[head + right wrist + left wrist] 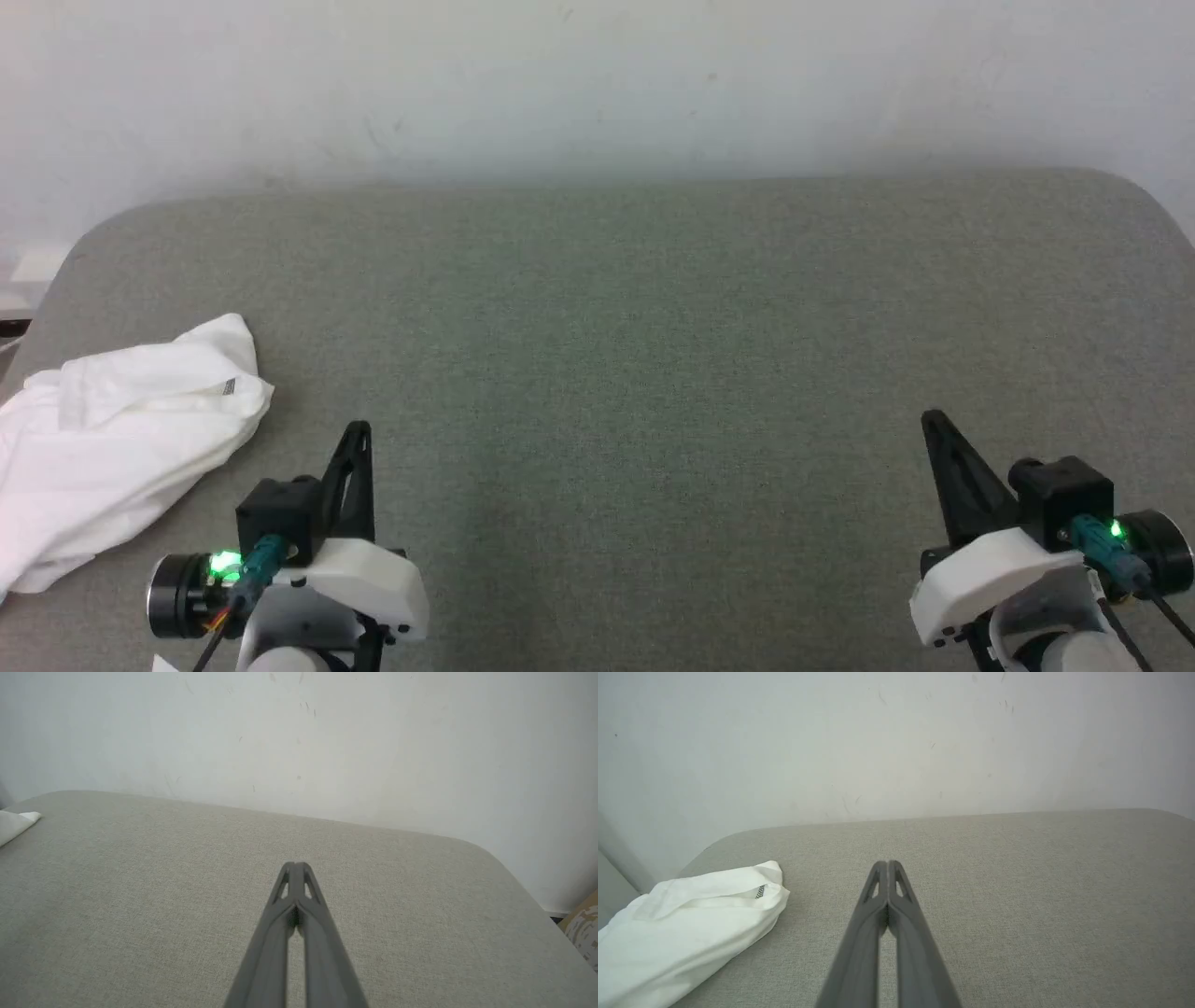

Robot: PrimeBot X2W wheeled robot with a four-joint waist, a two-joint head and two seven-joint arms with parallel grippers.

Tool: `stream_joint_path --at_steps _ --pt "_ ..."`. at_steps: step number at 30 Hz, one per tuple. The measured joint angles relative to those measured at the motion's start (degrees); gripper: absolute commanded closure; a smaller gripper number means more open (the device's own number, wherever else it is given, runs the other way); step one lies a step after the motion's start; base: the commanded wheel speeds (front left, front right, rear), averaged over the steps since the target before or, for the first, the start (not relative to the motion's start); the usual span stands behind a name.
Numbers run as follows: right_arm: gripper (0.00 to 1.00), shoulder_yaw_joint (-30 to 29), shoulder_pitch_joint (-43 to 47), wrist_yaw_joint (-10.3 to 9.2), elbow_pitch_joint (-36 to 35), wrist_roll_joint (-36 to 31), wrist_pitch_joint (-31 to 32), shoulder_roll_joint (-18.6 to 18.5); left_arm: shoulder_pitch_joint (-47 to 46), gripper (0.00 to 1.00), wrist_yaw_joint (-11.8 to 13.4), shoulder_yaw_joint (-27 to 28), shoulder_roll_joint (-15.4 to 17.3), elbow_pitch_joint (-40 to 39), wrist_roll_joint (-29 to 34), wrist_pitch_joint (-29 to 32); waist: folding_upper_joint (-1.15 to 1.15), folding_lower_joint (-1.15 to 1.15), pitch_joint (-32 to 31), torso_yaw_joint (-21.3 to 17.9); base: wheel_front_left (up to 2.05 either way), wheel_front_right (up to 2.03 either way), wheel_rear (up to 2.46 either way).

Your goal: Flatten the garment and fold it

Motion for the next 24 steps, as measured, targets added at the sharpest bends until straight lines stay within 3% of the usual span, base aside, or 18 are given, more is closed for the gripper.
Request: stream_joint_path --at_steps 23,24 --pt "1.0 0.0 0.0 0.0 0.0 0.0 0.0 0.0 0.0 1.0 0.0 0.0 0.0 0.0 0.0 0.0 0.0 0.0 0.0 0.0 0.0 0.0 0.0" --pt "0.0 0.0 0.0 0.0 0.0 0.0 0.0 0.0 0.0 0.0 0.0 0.0 0.0 0.0 0.0 0.0 0.0 0.0 0.0 0.0 0.0 0.0 0.0"
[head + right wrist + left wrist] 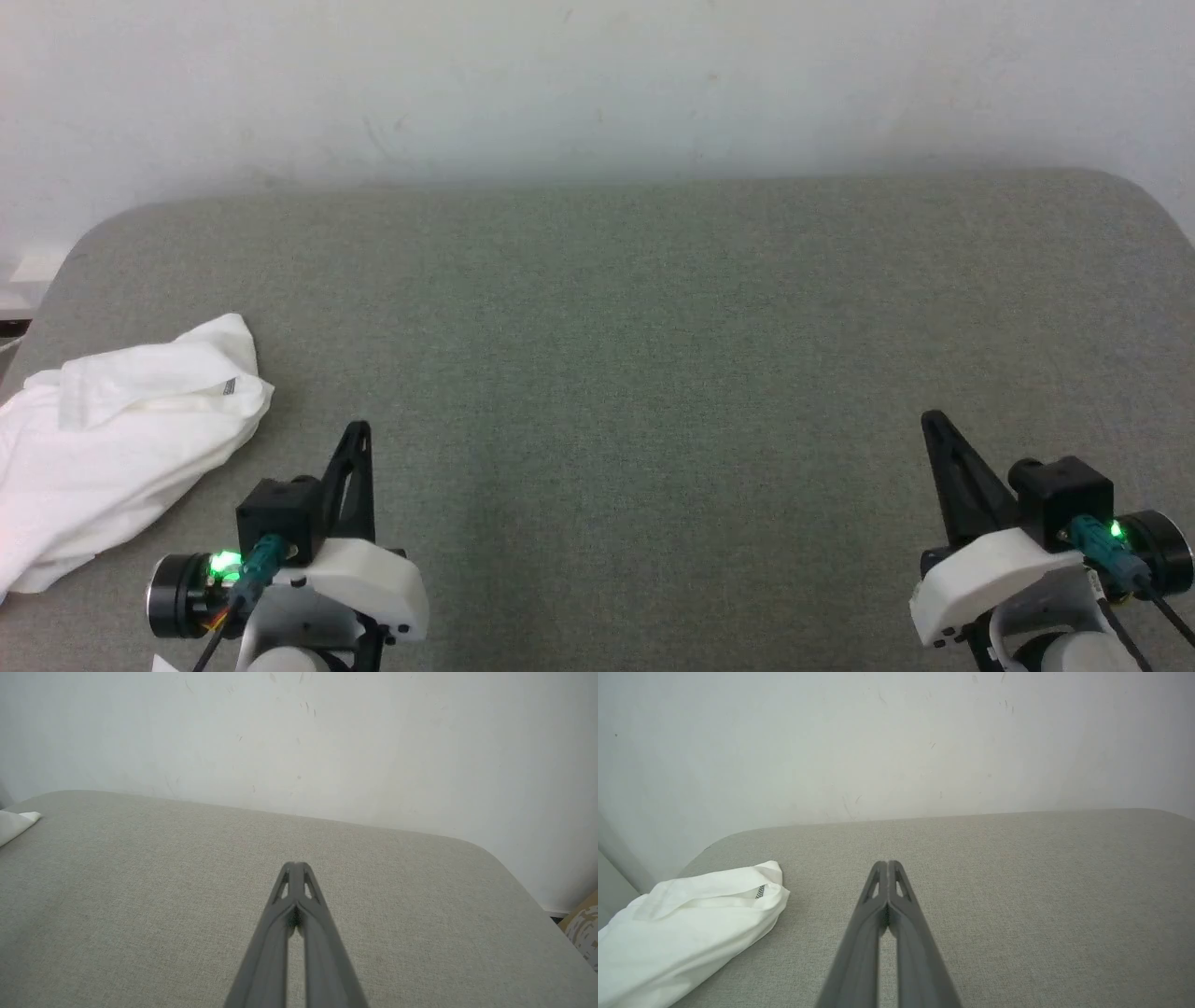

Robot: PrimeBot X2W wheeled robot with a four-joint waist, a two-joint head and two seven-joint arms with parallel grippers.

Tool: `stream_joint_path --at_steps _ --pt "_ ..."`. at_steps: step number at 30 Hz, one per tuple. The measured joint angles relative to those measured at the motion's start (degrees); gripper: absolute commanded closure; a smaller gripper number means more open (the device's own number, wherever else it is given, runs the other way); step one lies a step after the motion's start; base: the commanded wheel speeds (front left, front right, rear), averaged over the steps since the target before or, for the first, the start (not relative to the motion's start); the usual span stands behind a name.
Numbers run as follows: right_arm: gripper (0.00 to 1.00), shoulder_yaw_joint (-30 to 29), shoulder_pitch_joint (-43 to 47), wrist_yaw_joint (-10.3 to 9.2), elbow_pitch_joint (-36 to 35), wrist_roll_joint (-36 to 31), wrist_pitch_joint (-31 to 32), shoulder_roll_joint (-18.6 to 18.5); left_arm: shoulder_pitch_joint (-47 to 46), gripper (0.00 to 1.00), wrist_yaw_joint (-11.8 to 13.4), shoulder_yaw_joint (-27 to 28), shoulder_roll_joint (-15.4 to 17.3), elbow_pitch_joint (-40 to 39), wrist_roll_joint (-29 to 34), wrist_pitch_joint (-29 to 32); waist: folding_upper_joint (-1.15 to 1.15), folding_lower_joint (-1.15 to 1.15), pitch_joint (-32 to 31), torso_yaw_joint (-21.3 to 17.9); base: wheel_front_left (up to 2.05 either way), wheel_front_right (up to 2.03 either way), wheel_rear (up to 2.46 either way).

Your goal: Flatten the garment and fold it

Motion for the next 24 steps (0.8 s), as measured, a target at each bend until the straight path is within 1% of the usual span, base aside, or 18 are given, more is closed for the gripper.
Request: stream_joint_path --at_steps 12,24 --pt "0.0 -0.2 0.1 0.0 0.0 0.2 0.1 0.0 0.0 0.0 0.1 0.0 0.0 0.0 0.0 0.0 0.0 0.0 0.0 0.0 0.0 0.0 0.0" --pt "0.0 -1.3 0.1 0.0 -0.5 2.0 0.6 0.0 0.0 0.0 0.2 0.1 0.0 -0.1 -0.5 -0.6 0.0 0.0 -0.2 0.3 0.0 0.0 0.0"
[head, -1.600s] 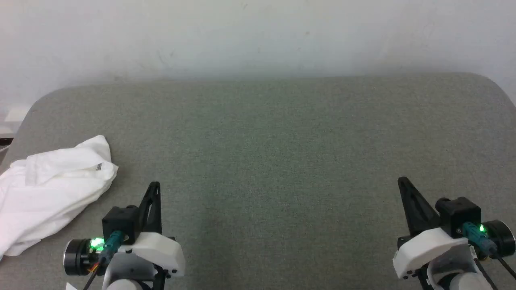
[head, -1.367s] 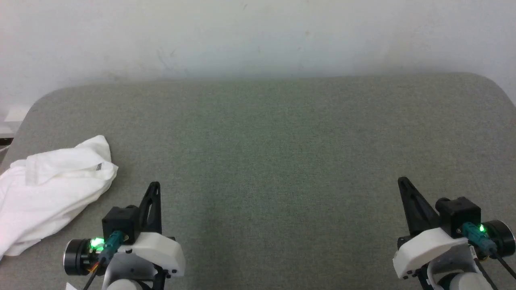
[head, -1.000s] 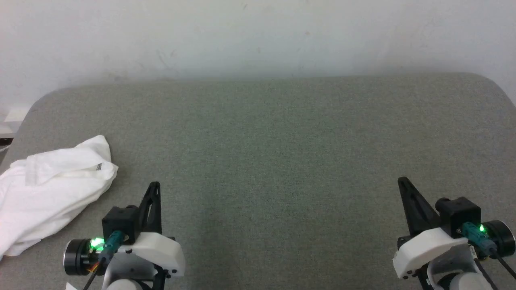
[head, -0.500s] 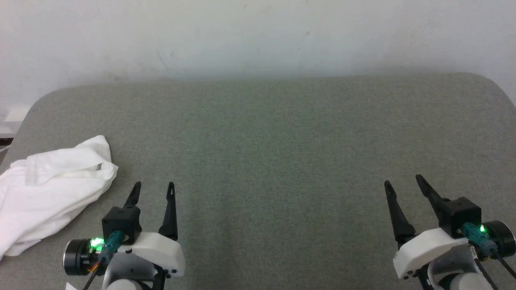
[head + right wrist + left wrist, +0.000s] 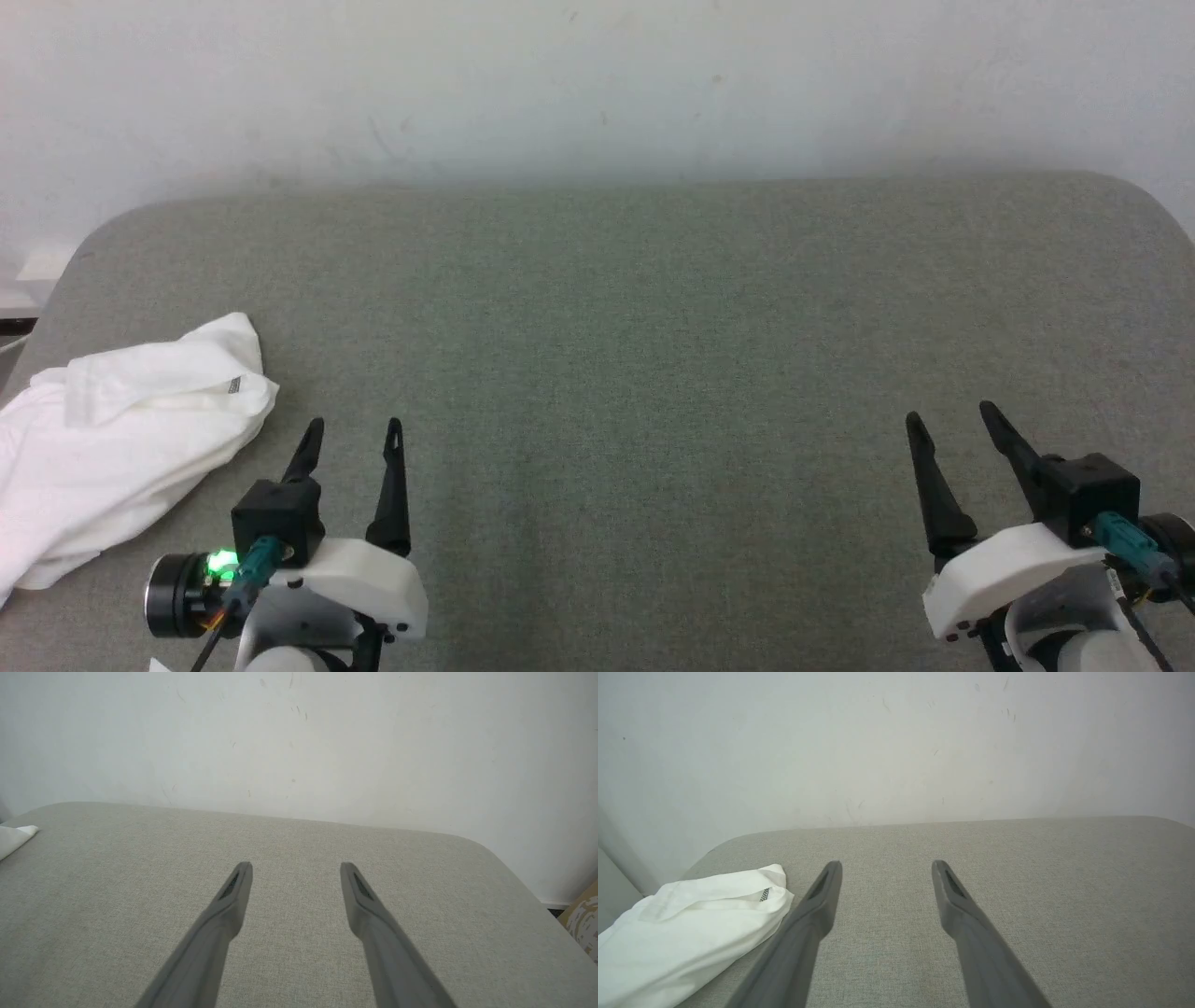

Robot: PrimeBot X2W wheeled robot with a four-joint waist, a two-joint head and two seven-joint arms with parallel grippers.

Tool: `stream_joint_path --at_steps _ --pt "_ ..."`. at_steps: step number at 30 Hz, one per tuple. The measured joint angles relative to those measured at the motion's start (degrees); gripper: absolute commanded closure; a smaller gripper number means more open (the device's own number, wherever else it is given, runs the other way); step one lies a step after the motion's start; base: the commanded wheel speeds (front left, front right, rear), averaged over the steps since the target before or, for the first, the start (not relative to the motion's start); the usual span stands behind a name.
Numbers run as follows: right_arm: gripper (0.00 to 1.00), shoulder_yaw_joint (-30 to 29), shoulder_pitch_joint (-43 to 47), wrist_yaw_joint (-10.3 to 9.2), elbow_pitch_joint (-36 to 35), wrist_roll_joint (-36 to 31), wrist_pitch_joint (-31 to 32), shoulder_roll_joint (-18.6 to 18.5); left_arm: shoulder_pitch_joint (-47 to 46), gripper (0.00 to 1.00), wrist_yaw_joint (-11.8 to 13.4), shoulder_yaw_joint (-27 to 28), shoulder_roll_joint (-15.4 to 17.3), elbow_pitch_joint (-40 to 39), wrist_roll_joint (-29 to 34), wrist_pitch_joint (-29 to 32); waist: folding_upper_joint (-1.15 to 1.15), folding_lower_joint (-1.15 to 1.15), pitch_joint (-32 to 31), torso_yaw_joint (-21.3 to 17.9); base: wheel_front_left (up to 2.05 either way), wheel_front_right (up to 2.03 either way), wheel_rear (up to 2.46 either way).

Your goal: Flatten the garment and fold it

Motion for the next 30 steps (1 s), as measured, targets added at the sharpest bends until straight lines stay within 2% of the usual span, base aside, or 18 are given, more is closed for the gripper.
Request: stream_joint_path --at_steps 14,30 --pt "0.0 -0.2 0.0 0.0 -1.5 0.9 1.1 0.0 0.0 0.0 0.8 0.3 0.2 -0.2 -1.0 -1.4 0.0 0.0 -0.1 1.8 0.0 0.0 0.0" --pt "0.0 0.9 0.0 0.0 -4.1 2.8 2.6 0.0 0.0 0.0 2.0 2.1 1.3 0.4 -2.5 -3.7 0.0 0.0 -0.5 6.9 0.0 0.0 0.0"
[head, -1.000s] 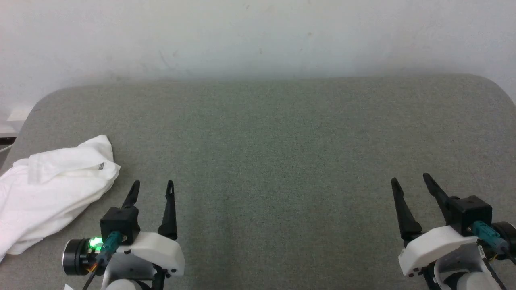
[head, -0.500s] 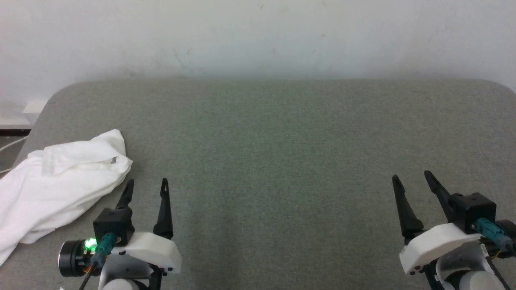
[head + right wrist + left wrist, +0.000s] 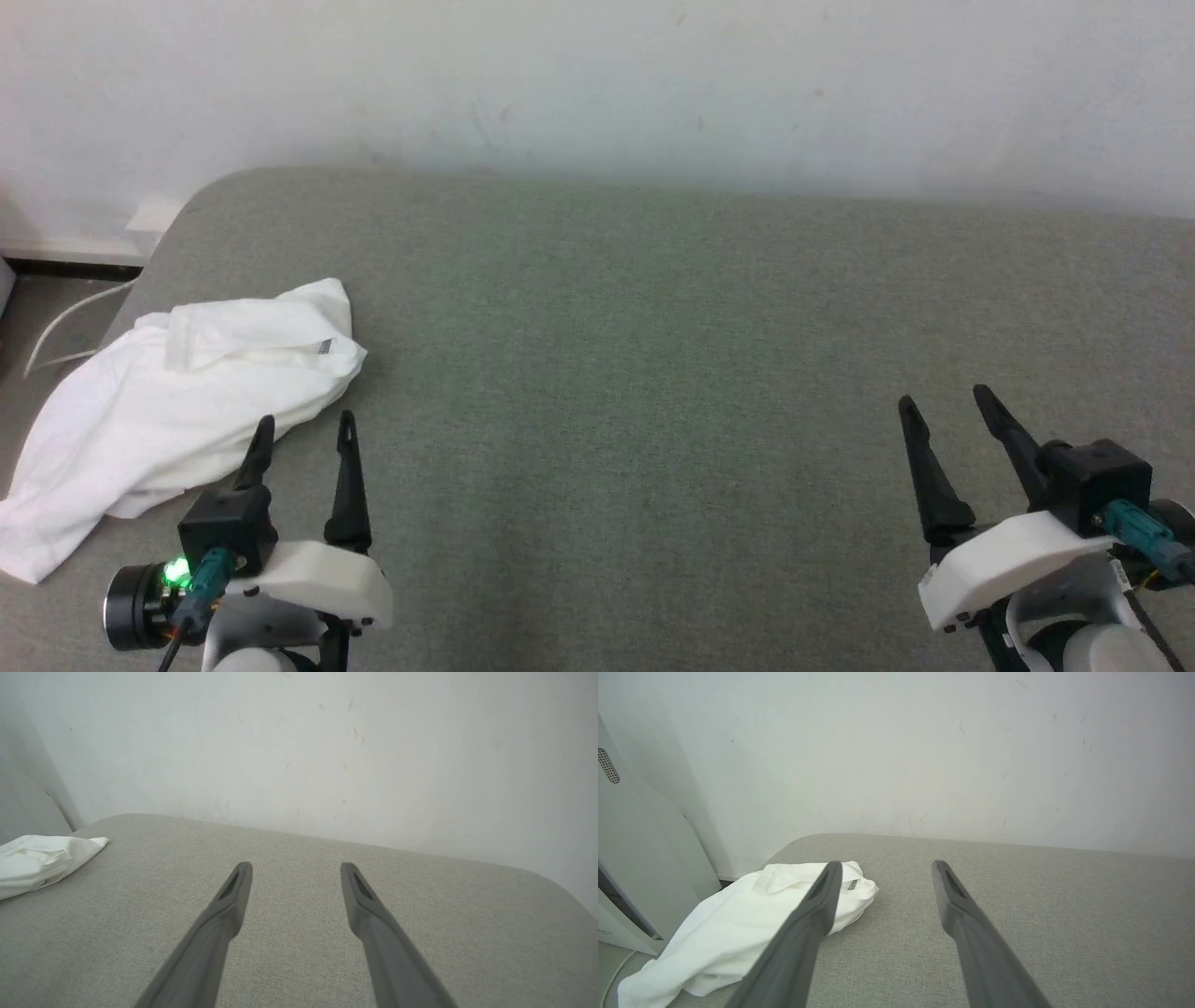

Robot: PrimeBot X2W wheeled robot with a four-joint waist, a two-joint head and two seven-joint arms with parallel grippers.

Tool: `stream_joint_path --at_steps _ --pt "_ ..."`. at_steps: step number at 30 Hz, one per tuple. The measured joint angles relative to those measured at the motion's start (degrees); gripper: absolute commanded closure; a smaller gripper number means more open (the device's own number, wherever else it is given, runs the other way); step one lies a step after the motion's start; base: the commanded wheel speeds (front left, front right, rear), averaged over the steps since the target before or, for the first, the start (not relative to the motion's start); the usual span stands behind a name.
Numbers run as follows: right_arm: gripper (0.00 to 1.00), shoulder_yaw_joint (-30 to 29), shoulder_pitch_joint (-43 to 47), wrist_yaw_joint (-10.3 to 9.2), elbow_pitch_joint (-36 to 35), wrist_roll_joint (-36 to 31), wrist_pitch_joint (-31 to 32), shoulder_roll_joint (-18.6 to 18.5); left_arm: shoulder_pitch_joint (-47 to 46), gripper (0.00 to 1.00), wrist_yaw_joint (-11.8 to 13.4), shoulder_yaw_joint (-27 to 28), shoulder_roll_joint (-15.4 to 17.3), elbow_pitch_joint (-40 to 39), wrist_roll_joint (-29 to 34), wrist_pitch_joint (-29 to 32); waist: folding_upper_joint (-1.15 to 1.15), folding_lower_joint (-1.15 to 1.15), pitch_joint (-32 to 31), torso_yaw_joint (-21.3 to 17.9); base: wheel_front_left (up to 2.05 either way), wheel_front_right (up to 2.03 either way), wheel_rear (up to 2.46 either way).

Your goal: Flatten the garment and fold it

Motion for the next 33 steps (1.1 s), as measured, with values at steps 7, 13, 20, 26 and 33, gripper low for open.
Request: stream_joint_path --at_steps 7,13,20,26,33 --pt "0.0 0.8 0.1 0.0 -1.1 1.1 0.8 0.0 0.0 0.0 0.6 1.0 0.6 0.5 -0.5 -1.2 0.0 0.0 -0.2 2.9 0.0 0.0 0.0" --pt "0.0 2.0 0.3 0.0 -1.8 3.1 1.0 0.0 0.0 0.0 1.0 1.5 1.0 1.2 -0.9 -2.3 0.0 0.0 -0.5 6.1 0.0 0.0 0.0" --pt "0.0 3.0 0.5 0.0 -2.7 4.8 1.5 0.0 0.0 0.0 1.6 2.4 1.5 1.2 -1.5 -3.3 0.0 0.0 -0.7 9.4 0.0 0.0 0.0" --pt "0.0 4.2 0.9 0.0 -3.4 5.8 2.0 0.0 0.0 0.0 2.0 3.0 1.7 1.3 -2.3 -4.3 0.0 0.0 -0.7 12.2 0.0 0.0 0.0" --pt "0.0 4.7 0.9 0.0 -4.8 6.4 2.5 0.0 0.0 0.0 2.2 4.0 1.7 0.4 -2.3 -5.0 0.0 0.0 -0.6 15.3 0.0 0.0 0.0"
